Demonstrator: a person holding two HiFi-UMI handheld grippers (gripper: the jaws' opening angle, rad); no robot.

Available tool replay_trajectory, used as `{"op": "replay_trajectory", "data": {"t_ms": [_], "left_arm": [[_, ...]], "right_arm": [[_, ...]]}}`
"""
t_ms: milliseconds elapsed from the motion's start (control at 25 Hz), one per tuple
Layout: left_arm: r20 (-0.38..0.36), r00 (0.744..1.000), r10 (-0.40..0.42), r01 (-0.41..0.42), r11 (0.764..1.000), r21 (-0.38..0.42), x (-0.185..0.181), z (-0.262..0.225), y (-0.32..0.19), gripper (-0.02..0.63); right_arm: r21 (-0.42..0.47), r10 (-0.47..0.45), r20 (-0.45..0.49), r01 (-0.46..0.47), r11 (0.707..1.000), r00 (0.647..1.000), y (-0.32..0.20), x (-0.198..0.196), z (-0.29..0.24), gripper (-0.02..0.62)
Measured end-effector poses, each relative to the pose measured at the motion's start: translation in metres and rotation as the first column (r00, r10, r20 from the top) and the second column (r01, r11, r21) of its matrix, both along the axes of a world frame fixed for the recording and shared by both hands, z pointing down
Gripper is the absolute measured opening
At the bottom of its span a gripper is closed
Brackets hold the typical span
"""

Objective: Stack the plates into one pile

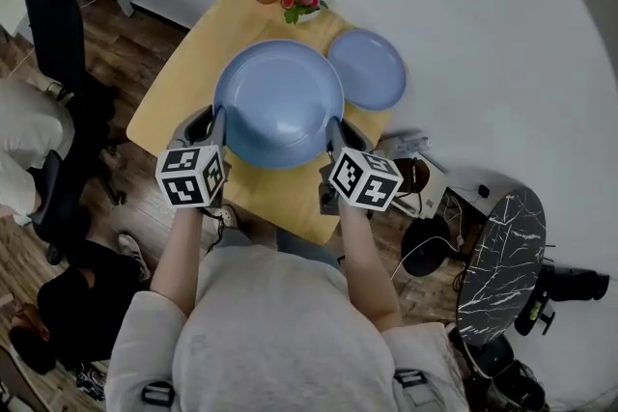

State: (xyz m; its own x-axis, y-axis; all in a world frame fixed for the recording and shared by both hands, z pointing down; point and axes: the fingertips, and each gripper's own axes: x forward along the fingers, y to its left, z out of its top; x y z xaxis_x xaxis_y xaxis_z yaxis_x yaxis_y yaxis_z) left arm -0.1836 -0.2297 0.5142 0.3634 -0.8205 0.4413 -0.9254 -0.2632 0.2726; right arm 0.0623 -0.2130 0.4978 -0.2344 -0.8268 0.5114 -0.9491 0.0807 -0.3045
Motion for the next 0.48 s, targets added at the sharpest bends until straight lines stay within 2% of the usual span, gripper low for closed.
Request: {"op": "replay_trajectory", "data": {"t_ms": [480], "left_arm": [[0.052,0.994,-0.098,0.102,0.991,-0.091,0.019,0.038,-0.015,0.115]], "right_arm": [[-0.083,-0.15,-0.025,0.148,0.986,0.988,-0.052,0.017,0.04,0.04]]}}
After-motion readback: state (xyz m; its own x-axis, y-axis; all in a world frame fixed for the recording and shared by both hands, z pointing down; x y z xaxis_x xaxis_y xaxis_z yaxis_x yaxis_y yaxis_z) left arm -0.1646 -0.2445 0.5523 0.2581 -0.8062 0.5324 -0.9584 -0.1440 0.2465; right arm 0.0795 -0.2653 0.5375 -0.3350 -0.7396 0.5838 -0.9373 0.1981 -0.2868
